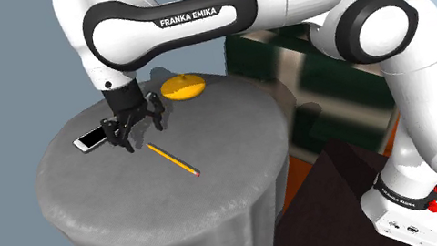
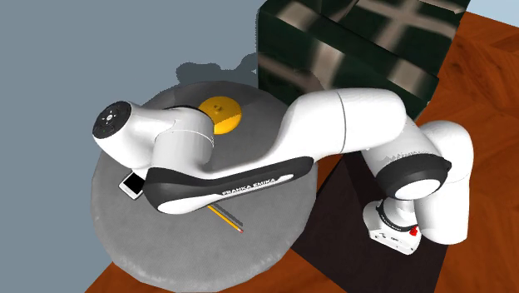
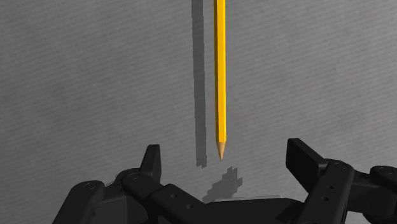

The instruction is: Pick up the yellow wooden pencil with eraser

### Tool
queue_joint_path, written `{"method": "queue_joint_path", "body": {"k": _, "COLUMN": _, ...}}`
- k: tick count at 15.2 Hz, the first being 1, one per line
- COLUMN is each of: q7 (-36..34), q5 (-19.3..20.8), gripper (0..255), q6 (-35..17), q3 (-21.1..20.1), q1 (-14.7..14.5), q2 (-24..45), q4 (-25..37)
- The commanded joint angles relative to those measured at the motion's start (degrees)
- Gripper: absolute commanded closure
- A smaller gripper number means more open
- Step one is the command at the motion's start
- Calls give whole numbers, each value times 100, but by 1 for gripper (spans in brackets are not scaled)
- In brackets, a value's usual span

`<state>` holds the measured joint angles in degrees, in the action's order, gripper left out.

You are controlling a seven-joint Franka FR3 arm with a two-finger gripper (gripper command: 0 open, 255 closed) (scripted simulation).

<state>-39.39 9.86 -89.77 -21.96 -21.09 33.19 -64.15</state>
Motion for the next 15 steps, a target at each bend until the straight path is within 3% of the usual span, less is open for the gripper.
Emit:
{"method": "queue_joint_path", "body": {"k": 1, "q7": -7, "q5": -4, "gripper": 0, "q6": -161, "q3": 0, "q1": 25, "q2": -23, "q4": -184}}
{"method": "queue_joint_path", "body": {"k": 3, "q7": -8, "q5": -5, "gripper": 0, "q6": -210, "q3": 0, "q1": 33, "q2": -29, "q4": -240}}
{"method": "queue_joint_path", "body": {"k": 4, "q7": -10, "q5": -5, "gripper": 255, "q6": -210, "q3": 0, "q1": 32, "q2": -26, "q4": -238}}
{"method": "queue_joint_path", "body": {"k": 12, "q7": 15, "q5": -4, "gripper": 255, "q6": -245, "q3": 7, "q1": 56, "q2": -26, "q4": -272}}
{"method": "queue_joint_path", "body": {"k": 15, "q7": -4, "q5": 0, "gripper": 255, "q6": -40, "q3": -1, "q1": 5, "q2": -5, "q4": -44}}
